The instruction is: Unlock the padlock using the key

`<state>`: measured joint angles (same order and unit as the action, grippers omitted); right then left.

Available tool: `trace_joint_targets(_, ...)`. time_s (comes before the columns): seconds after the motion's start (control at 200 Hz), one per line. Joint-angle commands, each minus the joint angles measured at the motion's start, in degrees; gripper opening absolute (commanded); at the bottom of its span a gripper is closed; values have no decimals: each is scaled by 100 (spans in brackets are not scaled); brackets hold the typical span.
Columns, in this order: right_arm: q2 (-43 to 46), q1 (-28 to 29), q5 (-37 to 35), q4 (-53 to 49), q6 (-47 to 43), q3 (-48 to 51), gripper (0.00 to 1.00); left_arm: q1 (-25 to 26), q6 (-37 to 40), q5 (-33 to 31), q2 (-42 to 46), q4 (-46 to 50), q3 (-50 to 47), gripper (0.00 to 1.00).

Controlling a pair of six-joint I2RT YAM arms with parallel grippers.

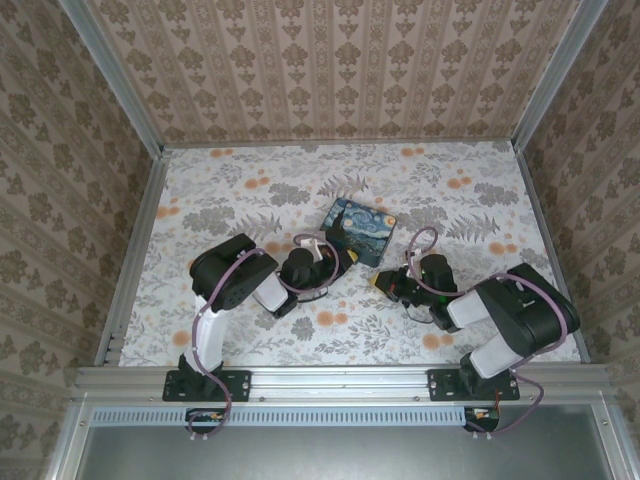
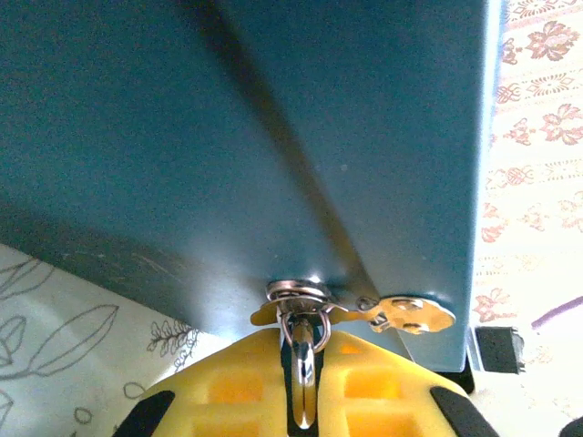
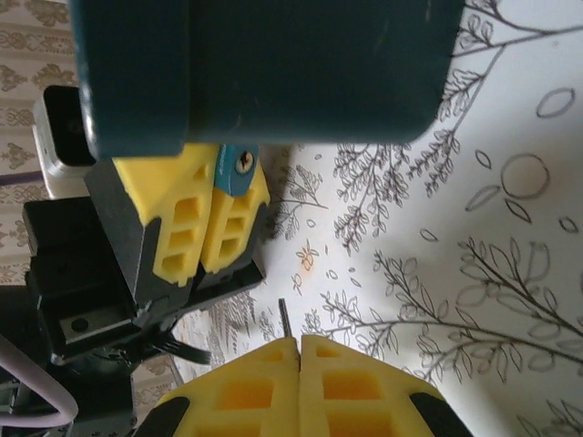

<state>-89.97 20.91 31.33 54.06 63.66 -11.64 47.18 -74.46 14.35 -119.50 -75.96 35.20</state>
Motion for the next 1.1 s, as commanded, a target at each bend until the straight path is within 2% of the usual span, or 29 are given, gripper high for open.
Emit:
trace_joint_targets(0.0, -331, 34, -186, 557, 193, -15, 0, 52, -235, 191, -69, 361, -213, 0)
trace_joint_targets(0.275, -699, 36, -383, 1070, 508, -5, 0, 140, -319, 125, -90, 336, -233, 0)
trace_joint_targets(0.71, -242, 118, -724, 470, 472, -185, 0, 230, -373, 94, -55, 310, -198, 0)
trace_joint_targets(1.095, -284, 215, -812, 408, 490, -278, 0, 274, -390, 103, -51, 276, -203, 0)
